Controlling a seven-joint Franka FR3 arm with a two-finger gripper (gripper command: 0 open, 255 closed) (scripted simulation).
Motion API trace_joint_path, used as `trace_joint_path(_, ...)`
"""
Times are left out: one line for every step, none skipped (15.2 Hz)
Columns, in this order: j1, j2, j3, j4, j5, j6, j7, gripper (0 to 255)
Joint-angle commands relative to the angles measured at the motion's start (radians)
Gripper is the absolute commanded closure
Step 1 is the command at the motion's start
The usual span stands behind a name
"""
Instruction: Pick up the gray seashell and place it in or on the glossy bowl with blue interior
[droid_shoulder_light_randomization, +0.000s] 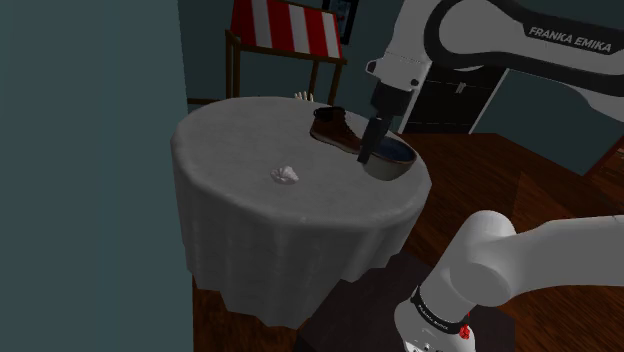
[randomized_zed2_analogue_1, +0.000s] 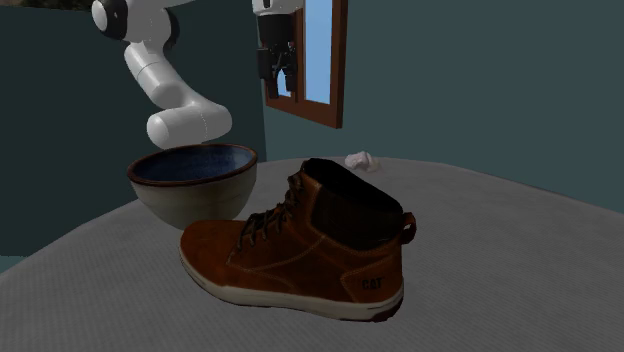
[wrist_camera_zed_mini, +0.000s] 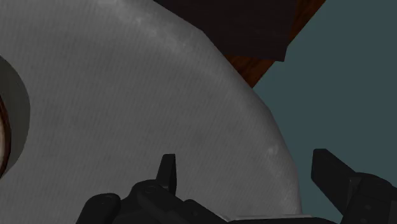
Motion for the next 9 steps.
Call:
trace_joint_path(0.000,0.000,0.000,0.000,0.000,0.000,0.000,0)
trace_joint_path(0.000,0.033,0.010,0.005,0.001,0.029,0.007,0)
trace_joint_path(0.000,0.068,0.020,0.011,0.001,0.057,0.014,0)
trace_joint_path(-0.001,0.102,0.030,0.018,0.000,0.085,0.022,0)
trace_joint_path(-0.002,0.138,0.039,0.027,-0.001,0.111,0.029,0)
trace_joint_path(-0.003,0.174,0.048,0.037,-0.002,0.137,0.037,0)
trace_joint_path(-0.004,0.211,0.058,0.049,-0.005,0.162,0.046,0)
trace_joint_path(-0.005,0.248,0.067,0.062,-0.008,0.186,0.054,0)
trace_joint_path(-0.006,0.285,0.075,0.077,-0.012,0.209,0.063,0)
